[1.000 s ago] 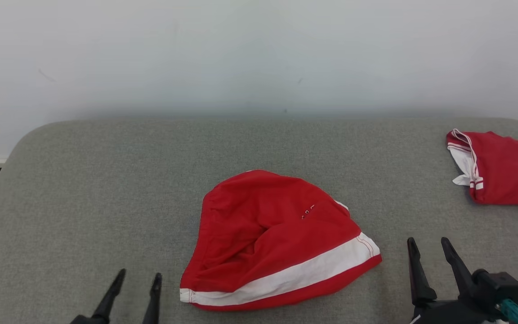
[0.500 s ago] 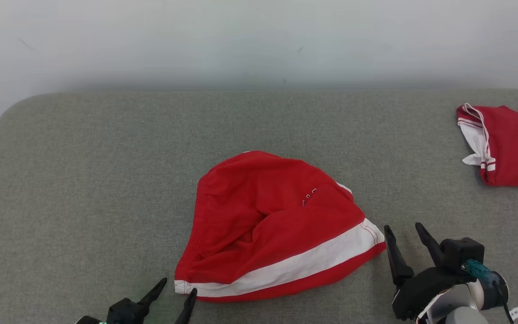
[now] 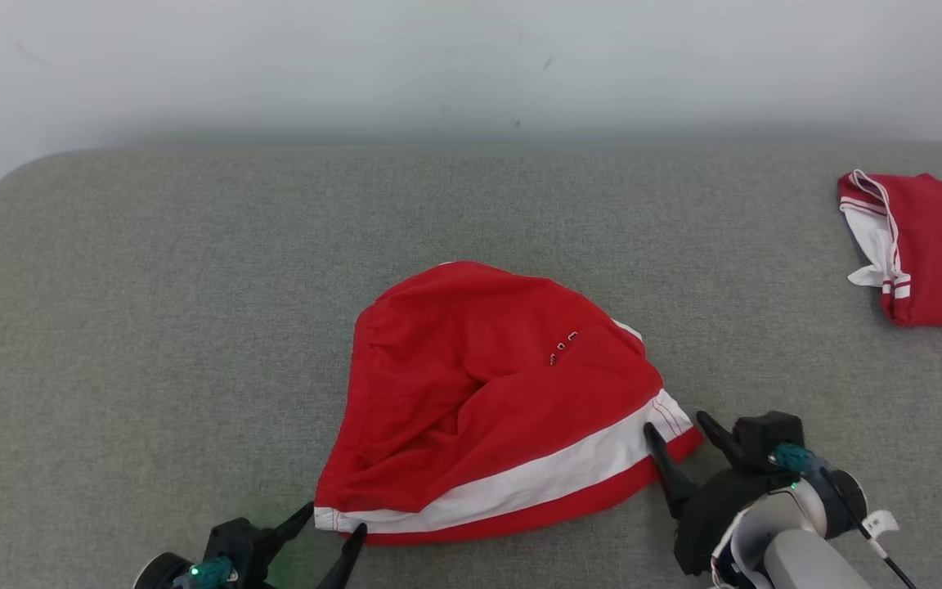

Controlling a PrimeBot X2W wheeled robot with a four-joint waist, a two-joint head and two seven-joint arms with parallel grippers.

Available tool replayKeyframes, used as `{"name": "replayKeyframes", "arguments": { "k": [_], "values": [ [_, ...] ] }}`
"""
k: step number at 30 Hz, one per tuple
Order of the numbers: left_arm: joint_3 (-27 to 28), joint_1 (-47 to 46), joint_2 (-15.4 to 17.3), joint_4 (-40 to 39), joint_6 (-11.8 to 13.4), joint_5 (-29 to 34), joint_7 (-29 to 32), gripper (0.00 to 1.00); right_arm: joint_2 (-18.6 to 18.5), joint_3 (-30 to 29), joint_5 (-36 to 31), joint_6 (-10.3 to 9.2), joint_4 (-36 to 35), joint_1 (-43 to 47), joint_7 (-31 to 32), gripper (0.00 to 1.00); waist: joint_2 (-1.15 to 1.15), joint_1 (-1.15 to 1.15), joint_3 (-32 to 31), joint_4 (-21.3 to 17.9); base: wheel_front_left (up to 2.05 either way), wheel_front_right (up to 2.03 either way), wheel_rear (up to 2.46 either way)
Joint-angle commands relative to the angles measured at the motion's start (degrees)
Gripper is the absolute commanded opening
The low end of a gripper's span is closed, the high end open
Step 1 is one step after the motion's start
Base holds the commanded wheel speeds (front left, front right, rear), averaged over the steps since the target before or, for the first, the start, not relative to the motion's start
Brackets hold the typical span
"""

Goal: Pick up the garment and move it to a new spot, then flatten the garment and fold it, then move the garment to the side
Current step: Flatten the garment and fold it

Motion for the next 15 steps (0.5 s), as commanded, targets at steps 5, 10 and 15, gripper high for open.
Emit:
{"name": "replayKeyframes", "arguments": {
  "k": [5, 10, 15],
  "values": [
    [-4.49, -3.95, 1.25, 0.95, 0.12, -4.71, -0.18, 0.0, -0.42, 4.41, 3.35, -0.15, 4.28, -4.48, -1.08, 0.0, -0.01, -0.01, 0.76, 0.03, 0.0, 0.0, 0.0],
    [-3.07, -3.7, 1.71, -1.44, 0.12, -5.64, -0.18, 0.0, -1.65, 7.1, 5.57, -0.15, 5.94, -5.68, -5.1, 0.0, -0.01, -0.01, 0.02, -0.03, 0.0, 0.0, 0.0],
    [-0.98, -1.72, 2.23, -4.44, 0.12, -4.36, -0.18, 0.0, -2.99, 8.76, 7.03, -0.15, 5.3, -4.9, -7.86, 0.0, -0.01, -0.01, -1.08, -0.17, 0.0, 0.0, 0.0]
  ]
}}
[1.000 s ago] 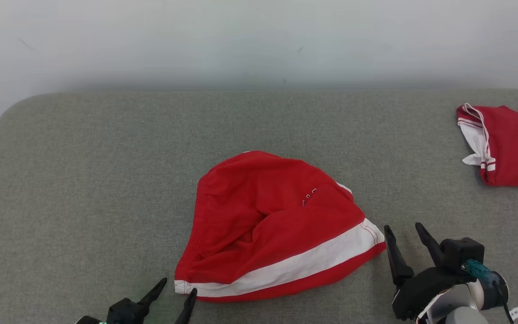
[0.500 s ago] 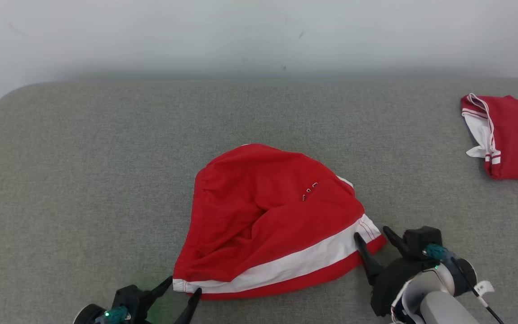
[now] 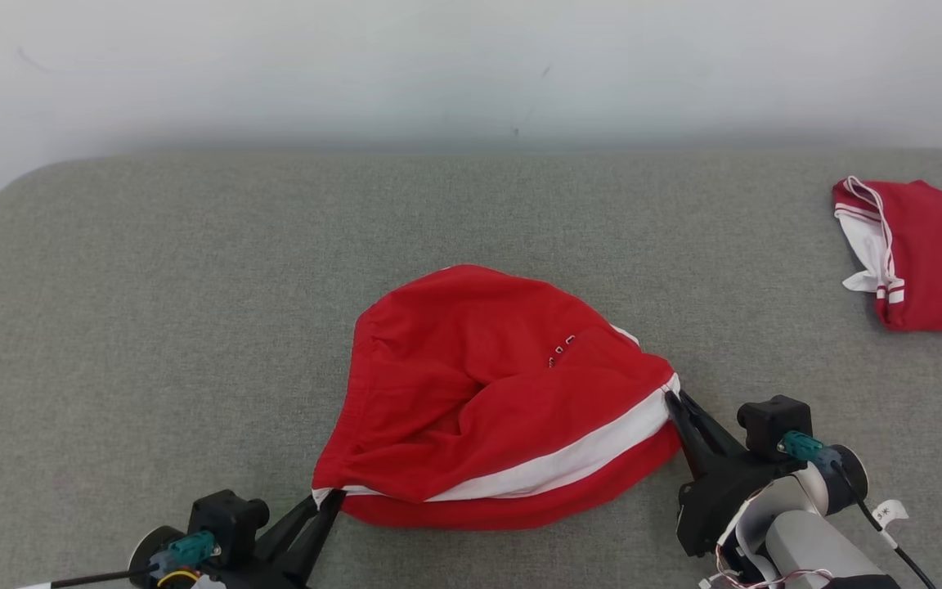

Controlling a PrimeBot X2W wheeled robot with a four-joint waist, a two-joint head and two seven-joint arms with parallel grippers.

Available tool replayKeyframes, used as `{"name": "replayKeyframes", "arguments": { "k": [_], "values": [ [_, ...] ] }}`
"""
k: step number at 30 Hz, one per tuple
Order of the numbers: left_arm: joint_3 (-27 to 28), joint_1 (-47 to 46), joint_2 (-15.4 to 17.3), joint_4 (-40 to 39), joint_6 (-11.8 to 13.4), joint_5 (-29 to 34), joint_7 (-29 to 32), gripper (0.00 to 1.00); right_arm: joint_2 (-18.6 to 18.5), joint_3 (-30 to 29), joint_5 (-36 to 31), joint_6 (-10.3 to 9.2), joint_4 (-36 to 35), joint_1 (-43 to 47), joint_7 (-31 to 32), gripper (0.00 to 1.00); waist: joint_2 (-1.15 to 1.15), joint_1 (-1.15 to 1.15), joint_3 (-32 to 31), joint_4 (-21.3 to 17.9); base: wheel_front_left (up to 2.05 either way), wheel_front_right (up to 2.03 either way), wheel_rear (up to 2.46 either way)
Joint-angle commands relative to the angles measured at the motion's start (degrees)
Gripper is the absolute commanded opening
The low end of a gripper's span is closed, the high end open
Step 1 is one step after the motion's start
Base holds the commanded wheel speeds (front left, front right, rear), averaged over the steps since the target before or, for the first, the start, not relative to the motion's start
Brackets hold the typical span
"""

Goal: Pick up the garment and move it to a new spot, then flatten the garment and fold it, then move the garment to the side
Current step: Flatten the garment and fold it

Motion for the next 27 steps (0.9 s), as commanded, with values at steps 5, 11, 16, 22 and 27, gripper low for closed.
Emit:
{"name": "replayKeyframes", "arguments": {
  "k": [5, 11, 16, 22, 27],
  "values": [
    [1.51, 0.58, 0.98, -2.67, 0.12, 1.71, -0.18, 0.0, -1.37, 0.7, 2.15, -0.15, -3.59, 0.28, -1.59, 0.0, -0.01, -0.01, -1.28, -0.82, 0.0, 0.0, 0.0],
    [2.47, -4.91, 3.41, -7.34, 0.12, 0.98, -0.18, 0.0, -2.93, -0.06, 4.32, -0.15, -10.07, -3.63, -1.98, 0.0, -0.01, -0.01, -0.65, -2.28, 0.0, 0.0, 0.0],
    [1.14, -16.53, 6.66, -10.86, 0.12, -1.35, 2.08, 0.0, -3.92, -1.98, 5.93, -0.15, -13.91, -10.73, -0.09, 0.0, -0.01, -0.01, 3.37, -3.07, 0.0, 0.0, 0.0],
    [1.13, -36.05, 9.92, -12.22, 0.12, -8.82, 7.73, 0.0, -2.82, -5.54, 7.68, -0.15, -16.04, -25.51, 4.09, 0.0, -0.01, -0.01, 13.05, -4.4, 0.0, 0.0, 0.0],
    [0.41, -53.41, 11.32, -9.48, 0.13, -12.72, 11.88, 0.0, -1.16, -7.82, 6.37, -0.15, -15.54, -40.55, 7.41, 0.0, -0.01, -0.01, 20.68, -5.86, 0.0, 0.0, 0.0]
  ]
}}
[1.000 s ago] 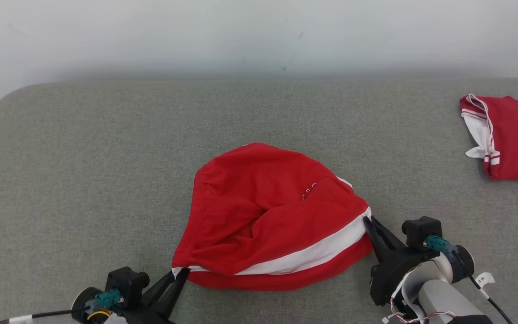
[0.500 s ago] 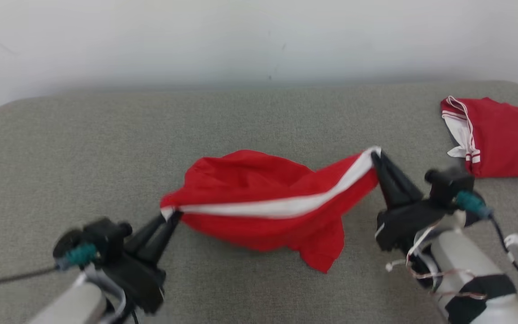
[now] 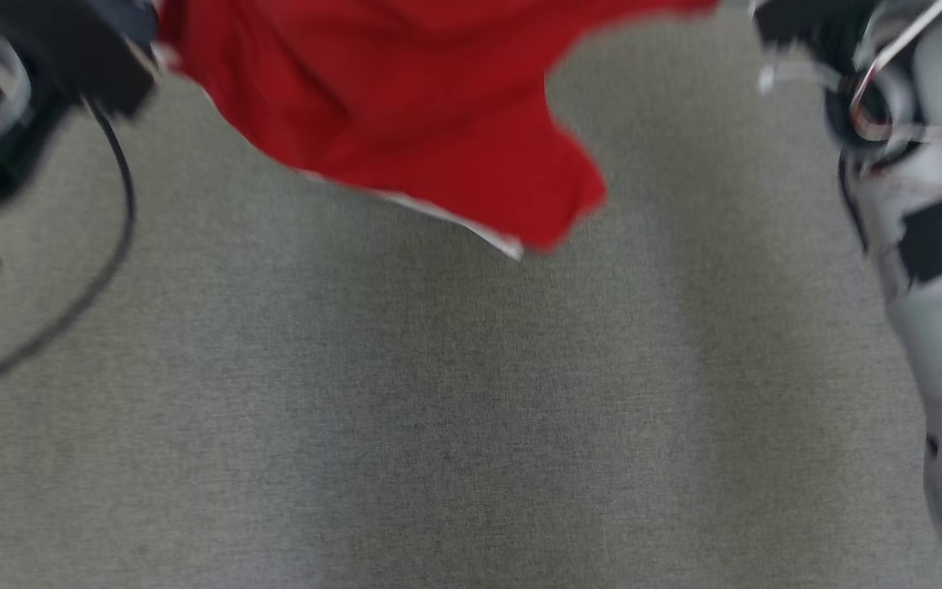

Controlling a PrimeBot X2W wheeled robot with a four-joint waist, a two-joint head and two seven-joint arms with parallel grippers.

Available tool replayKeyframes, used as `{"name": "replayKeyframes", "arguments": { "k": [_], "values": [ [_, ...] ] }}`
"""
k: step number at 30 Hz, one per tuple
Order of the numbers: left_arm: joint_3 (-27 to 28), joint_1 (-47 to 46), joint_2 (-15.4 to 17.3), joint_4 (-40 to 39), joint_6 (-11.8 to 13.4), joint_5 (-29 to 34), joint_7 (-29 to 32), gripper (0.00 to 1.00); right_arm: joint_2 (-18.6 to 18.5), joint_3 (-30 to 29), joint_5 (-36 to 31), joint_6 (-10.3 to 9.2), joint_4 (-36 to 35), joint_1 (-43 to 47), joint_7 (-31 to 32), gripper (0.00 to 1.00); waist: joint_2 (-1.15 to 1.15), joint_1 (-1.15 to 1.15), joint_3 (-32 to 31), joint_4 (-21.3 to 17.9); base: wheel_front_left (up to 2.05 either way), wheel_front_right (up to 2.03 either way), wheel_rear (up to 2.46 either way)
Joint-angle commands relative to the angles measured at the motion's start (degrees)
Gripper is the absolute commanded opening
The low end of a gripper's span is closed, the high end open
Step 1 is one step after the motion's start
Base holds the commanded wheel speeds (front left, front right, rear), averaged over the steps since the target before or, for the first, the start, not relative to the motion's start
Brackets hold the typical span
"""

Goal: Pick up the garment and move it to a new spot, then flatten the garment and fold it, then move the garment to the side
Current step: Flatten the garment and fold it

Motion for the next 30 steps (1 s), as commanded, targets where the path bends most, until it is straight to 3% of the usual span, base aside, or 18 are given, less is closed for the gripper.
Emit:
{"name": "replayKeyframes", "arguments": {
  "k": [1, 9, 15, 22, 30],
  "values": [
    [-0.26, -5.36, 0.36, 1.54, 0.13, -1.14, 1.01, 0.0, 0.94, -1.03, -0.42, -0.15, 0.55, -5.26, 0.94, 0.0, -0.01, -0.01, 10.1, -2.46, 0.0, 0.0, 0.0],
    [-1.83, -26.58, -0.93, 9.23, 0.13, -5.35, 3.97, 0.0, 4.25, -6.88, -2.48, -0.15, 7.52, -27.13, 4.17, 0.0, -0.01, -0.01, 17.88, -4.75, 0.0, 0.0, 0.0],
    [-6.28, -36.68, -1.64, 13.35, 0.12, -5.78, 4.66, 0.0, 5.49, -7.85, -6.45, -0.15, 13.72, -37.66, 3.42, 0.0, -0.01, -0.01, 20.25, -5.97, 0.0, 0.0, 0.0],
    [-11.2, -41.71, -3.05, 15.72, 0.12, -7.36, 3.62, 0.0, 6.26, -8.46, -8.8, -0.15, 19.08, -42.78, 2.69, 0.0, -0.01, -0.01, 21.1, -6.95, 0.0, 0.0, 0.0],
    [-17.46, -40.34, -1.75, 16.09, 0.12, -10.51, -0.34, 0.0, 5.93, -8.11, -8.89, -0.15, 23.03, -41.41, 0.65, 0.0, -0.01, -0.01, 22.31, -7.19, 0.0, 0.0, 0.0]
  ]
}}
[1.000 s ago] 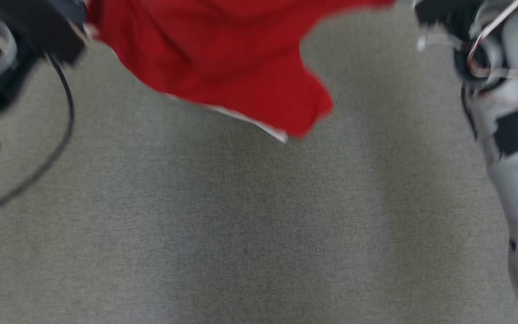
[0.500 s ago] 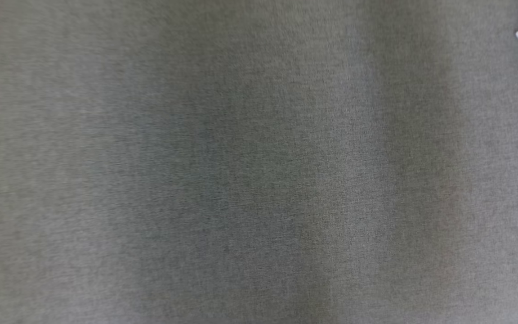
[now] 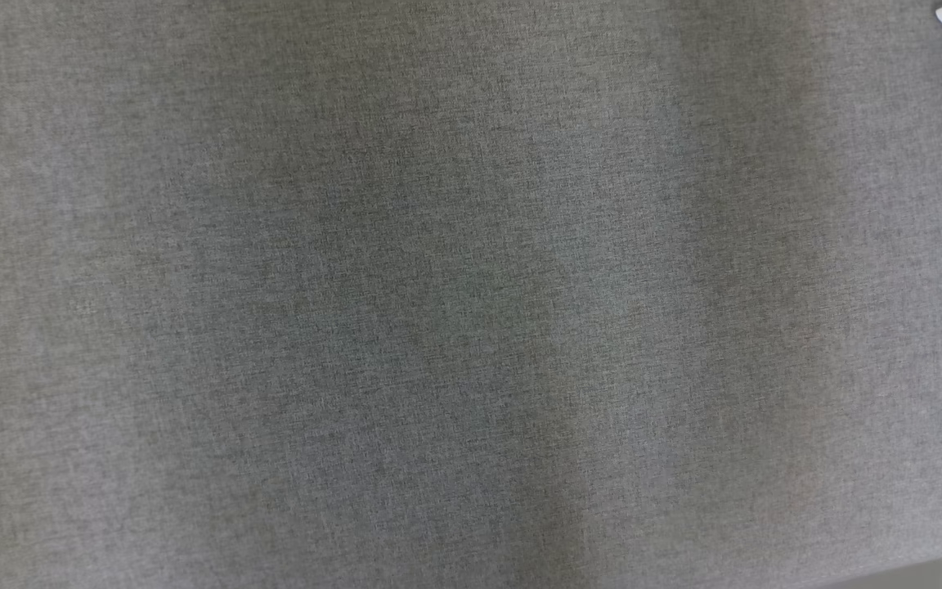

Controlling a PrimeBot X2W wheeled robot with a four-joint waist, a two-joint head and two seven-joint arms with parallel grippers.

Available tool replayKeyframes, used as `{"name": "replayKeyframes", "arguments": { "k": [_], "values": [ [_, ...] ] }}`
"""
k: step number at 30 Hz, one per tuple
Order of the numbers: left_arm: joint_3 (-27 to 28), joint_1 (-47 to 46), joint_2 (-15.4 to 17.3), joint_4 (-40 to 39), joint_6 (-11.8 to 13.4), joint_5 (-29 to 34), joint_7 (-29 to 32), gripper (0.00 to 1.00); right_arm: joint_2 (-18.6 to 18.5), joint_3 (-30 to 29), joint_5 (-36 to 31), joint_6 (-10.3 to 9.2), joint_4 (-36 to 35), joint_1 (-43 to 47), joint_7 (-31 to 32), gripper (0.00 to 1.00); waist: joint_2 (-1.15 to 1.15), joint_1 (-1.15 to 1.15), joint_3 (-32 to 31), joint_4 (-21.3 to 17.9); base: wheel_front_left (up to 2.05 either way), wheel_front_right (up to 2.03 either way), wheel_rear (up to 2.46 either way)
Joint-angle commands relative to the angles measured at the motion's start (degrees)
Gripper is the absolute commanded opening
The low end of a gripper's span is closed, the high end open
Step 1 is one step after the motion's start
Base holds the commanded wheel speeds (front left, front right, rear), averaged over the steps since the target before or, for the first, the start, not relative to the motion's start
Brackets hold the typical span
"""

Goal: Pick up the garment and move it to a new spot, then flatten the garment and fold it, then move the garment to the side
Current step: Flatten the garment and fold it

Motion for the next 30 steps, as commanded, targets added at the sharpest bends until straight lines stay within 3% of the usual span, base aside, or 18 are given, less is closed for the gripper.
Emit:
{"name": "replayKeyframes", "arguments": {
  "k": [1, 6, 14, 22, 30],
  "values": [
    [-0.96, 1.73, 0.81, -0.78, 0.12, -0.71, -1.06, 0.0, 0.12, 0.43, 0.35, -0.15, 0.19, 2.03, -0.91, 0.0, -0.01, 0.0, 0.14, -0.02, 0.0, 0.0, 0.0],
    [-3.87, 10.75, 4.11, -5.29, 0.12, -5.25, -8.33, 0.0, -0.92, 3.04, 2.06, -0.15, -1.01, 11.52, -4.11, 0.0, -0.01, 0.0, -2.24, 0.49, 0.0, 0.0, 0.0],
    [-1.76, 26.74, 7.54, -10.44, 0.13, -6.14, -11.54, 0.0, -1.57, 6.12, 7.28, -0.15, -9.25, 31.37, -6.85, 0.0, -0.01, 0.0, -9.39, 0.02, 0.0, 0.0, 0.0],
    [6.93, 48.13, 5.82, -18.95, 2.67, 0.03, -11.52, 0.0, -2.9, 8.73, 9.46, -0.15, -22.19, 52.4, -5.67, 0.0, -0.01, 0.0, -16.24, -0.3, 0.0, 0.0, 0.0],
    [10.8, 66.69, 5.25, -24.43, 3.83, 6.11, -11.54, 0.0, -4.1, 6.54, 8.14, -0.15, -34.66, 71.2, -2.48, 0.0, -0.01, 0.0, -20.6, -0.74, 0.0, 0.0, 0.0]
  ]
}}
